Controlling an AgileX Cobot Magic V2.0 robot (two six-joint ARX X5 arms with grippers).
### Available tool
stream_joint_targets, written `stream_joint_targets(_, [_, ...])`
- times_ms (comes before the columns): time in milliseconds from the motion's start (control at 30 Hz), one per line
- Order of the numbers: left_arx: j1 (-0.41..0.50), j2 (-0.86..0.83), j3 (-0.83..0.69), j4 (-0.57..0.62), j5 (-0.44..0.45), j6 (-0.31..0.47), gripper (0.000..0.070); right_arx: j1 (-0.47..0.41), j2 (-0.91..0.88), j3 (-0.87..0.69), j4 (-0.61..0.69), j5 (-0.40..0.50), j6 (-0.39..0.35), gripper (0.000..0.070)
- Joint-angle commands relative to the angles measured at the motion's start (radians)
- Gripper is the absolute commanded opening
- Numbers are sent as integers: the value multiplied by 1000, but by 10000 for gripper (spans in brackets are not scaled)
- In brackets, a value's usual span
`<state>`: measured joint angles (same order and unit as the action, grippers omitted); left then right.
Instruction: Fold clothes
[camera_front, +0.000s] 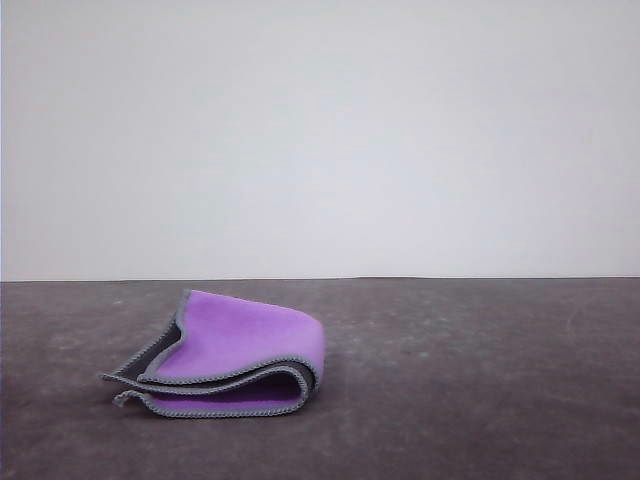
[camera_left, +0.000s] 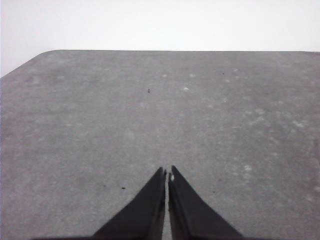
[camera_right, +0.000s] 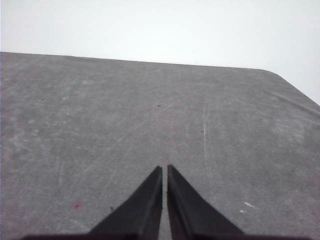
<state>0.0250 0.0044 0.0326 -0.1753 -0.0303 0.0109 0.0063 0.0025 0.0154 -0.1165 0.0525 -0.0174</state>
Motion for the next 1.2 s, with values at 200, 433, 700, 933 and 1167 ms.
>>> stream_joint_targets(200, [1,-1,-20,15,-4,0,0,1,1,-3,12,1,17,15])
stream_joint_targets(433, [1,-1,-20,15,-4,0,0,1,1,-3,12,1,17,15])
stream_joint_targets(700, [1,-1,-20,15,-4,0,0,1,1,-3,12,1,17,15])
stream_joint_targets(933, [1,-1,-20,15,-4,0,0,1,1,-3,12,1,17,15])
stream_joint_targets(1167, [1,-1,-20,15,-4,0,0,1,1,-3,12,1,17,15])
